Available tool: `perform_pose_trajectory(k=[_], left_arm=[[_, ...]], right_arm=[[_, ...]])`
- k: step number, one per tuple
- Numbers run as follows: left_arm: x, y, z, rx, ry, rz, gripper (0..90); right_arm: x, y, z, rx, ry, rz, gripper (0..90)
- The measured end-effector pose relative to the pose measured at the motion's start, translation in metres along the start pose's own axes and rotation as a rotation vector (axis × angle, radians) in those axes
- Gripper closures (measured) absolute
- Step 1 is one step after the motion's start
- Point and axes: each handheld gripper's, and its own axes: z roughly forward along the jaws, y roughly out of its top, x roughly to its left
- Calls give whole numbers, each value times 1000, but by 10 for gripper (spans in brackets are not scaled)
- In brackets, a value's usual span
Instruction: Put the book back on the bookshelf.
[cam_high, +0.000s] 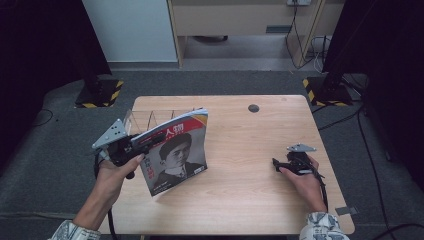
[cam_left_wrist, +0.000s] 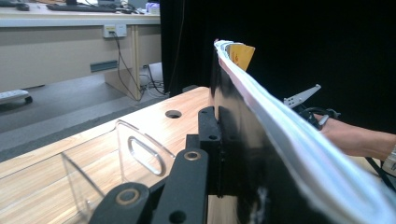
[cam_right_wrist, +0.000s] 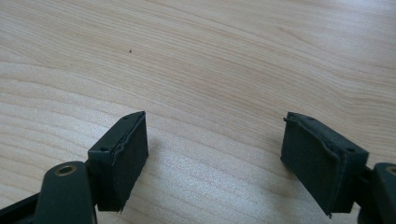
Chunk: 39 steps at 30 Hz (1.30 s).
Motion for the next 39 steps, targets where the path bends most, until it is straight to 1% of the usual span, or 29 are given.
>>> perform_pose_trajectory(k=[11, 15, 19, 26, 31, 39], left_arm=[[8, 1, -17, -9, 39, -1, 864], [12, -1, -23, -10, 55, -8, 864], [14, -2, -26, -11, 67, -12, 863], [18, -2, -32, -10, 90, -6, 863], [21, -4, -38, -16, 101, -20, 863], [26, -7, -51, -19, 123, -27, 863]], right_arm=[[0, 0, 0, 1, 1, 0, 229], [0, 0, 0, 1, 1, 0, 229], [0, 0, 0, 0, 0, 1, 229], [0, 0, 0, 0, 0, 1, 229], [0, 0, 0, 0, 0, 4, 228], [0, 0, 0, 1, 1, 3, 228]])
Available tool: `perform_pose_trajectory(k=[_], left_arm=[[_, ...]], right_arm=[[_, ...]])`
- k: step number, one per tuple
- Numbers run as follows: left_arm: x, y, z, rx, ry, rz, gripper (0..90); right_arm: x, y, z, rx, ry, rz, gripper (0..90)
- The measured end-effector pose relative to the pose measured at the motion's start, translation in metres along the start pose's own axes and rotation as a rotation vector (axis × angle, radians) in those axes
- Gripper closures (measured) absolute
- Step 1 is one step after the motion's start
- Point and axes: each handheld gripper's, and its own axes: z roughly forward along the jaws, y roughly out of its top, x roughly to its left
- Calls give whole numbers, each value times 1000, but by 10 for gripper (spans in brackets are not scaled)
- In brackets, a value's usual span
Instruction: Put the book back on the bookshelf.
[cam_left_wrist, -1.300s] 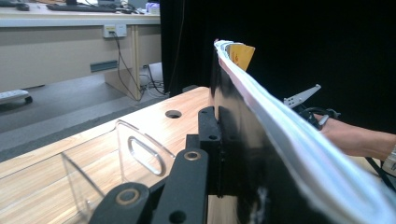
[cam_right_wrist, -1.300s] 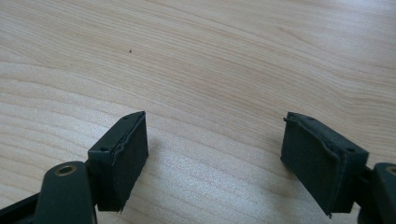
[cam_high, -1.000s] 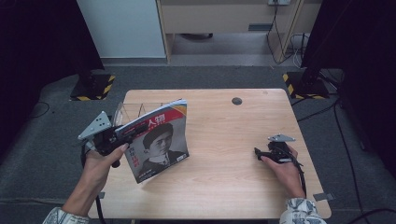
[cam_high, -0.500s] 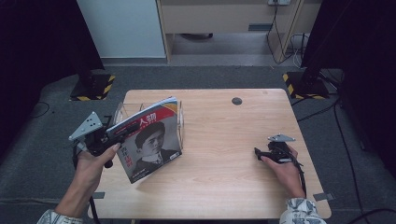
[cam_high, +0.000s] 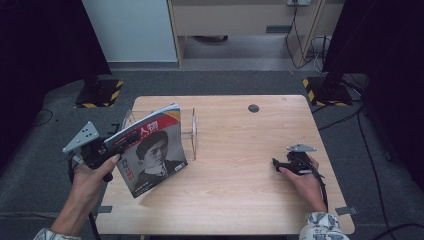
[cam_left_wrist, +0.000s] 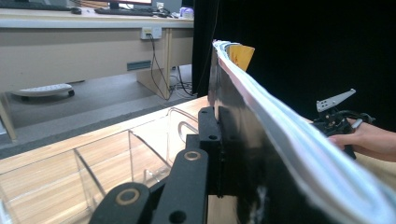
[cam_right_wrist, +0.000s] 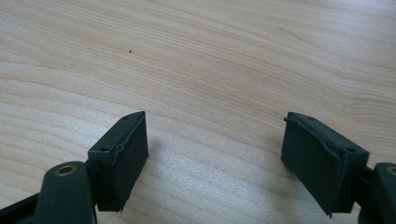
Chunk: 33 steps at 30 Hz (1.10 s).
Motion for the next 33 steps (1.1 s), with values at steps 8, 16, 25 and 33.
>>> perform_pose_trajectory(k=[8, 16, 25, 33], left_arm=[[10, -2, -16, -4, 36, -15, 864], [16, -4, -29, -8, 58, -20, 864], [23, -4, -43, -8, 95, -16, 863], [30, -5, -56, -12, 121, -27, 863]], right_arm=[[0, 0, 0, 0, 0, 1, 228], [0, 0, 0, 0, 0, 0, 228], [0, 0, 0, 1, 0, 2, 227], [0, 0, 0, 0, -1, 5, 227]])
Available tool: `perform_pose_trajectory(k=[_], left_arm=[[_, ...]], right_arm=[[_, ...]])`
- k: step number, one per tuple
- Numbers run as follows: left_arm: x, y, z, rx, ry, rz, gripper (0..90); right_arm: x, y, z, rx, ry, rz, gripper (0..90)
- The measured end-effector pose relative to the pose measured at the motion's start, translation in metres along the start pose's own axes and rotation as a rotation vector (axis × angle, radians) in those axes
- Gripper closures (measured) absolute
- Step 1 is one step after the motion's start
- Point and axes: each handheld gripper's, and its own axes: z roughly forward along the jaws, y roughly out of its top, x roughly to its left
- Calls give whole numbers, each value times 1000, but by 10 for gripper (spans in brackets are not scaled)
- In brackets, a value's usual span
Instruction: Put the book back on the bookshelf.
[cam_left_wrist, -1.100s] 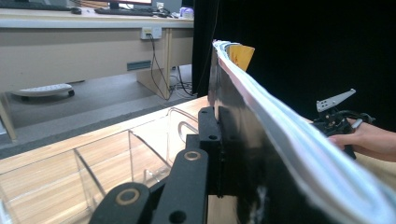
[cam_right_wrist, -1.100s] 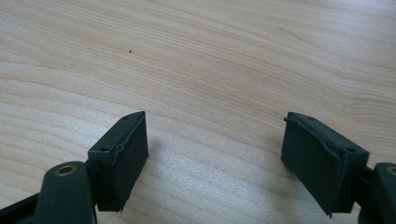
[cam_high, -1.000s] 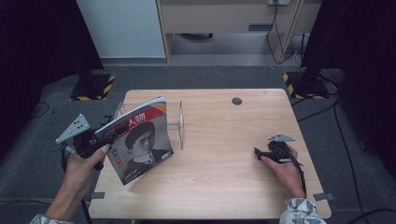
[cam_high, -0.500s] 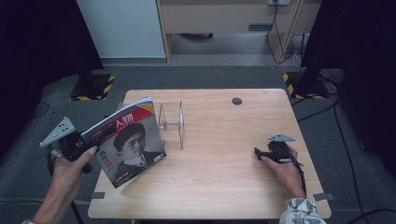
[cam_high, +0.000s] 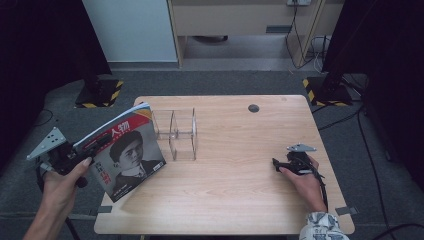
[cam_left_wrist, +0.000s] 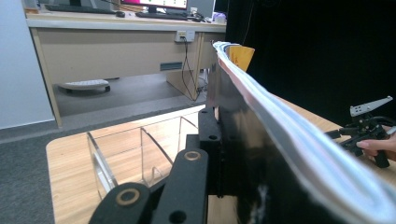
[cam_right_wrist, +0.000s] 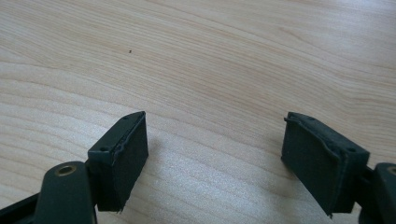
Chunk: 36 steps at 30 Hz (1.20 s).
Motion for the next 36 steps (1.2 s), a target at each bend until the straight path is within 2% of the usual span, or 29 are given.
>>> perform_pose_trajectory(k=[12, 20, 30, 36], left_arm=[[3, 0, -11, 5, 12, 10, 863], [8, 0, -20, -4, 25, 2, 864], [15, -1, -33, -1, 53, -4, 863], [20, -1, -33, -6, 79, -21, 863]], right_arm=[[0, 0, 0, 1, 2, -1, 227], [0, 0, 0, 1, 1, -2, 227], [0, 0, 0, 1, 1, -1, 227], [0, 0, 0, 1, 0, 3, 226]])
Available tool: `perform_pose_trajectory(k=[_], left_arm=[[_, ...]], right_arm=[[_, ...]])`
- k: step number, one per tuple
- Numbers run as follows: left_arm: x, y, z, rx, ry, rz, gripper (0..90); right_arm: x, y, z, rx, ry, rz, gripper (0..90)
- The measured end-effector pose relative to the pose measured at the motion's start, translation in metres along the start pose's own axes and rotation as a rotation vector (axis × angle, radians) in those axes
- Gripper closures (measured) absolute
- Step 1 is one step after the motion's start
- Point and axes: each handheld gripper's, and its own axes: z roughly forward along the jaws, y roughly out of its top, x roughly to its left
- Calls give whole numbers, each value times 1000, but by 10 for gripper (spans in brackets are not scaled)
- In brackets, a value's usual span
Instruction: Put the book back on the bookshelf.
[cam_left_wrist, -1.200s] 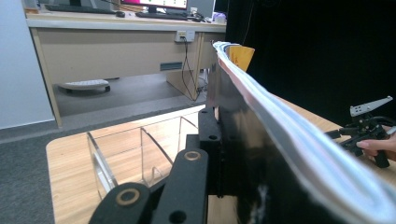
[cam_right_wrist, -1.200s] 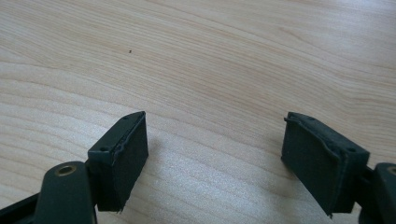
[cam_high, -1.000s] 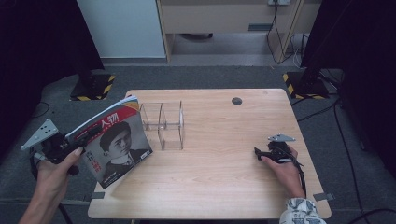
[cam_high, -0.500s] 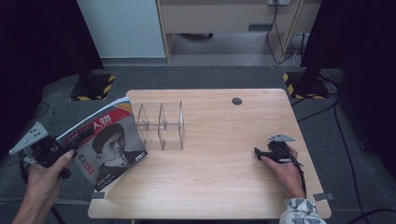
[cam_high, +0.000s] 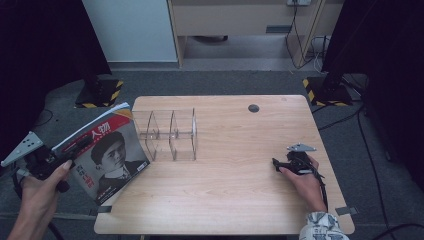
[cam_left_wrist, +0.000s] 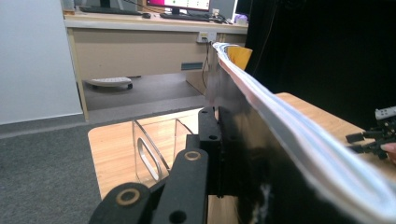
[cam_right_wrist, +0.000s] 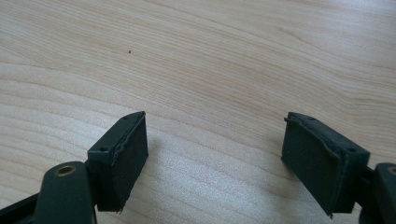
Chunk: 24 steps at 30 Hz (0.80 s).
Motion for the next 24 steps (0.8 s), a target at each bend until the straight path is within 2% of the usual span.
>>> perform_pose_trajectory(k=[4, 5, 9, 24], left_arm=[[2, 1, 4, -4, 21, -5, 863], [3, 3, 7, -1, 34, 3, 863], [2, 6, 14, 0, 45, 17, 863], [12, 13, 40, -10, 106, -25, 863]], right_arm=[[0, 0, 0, 0, 0, 0, 226], [0, 0, 0, 0, 0, -1, 225], [0, 0, 0, 0, 0, -1, 225], [-1, 0, 0, 1, 3, -7, 223]])
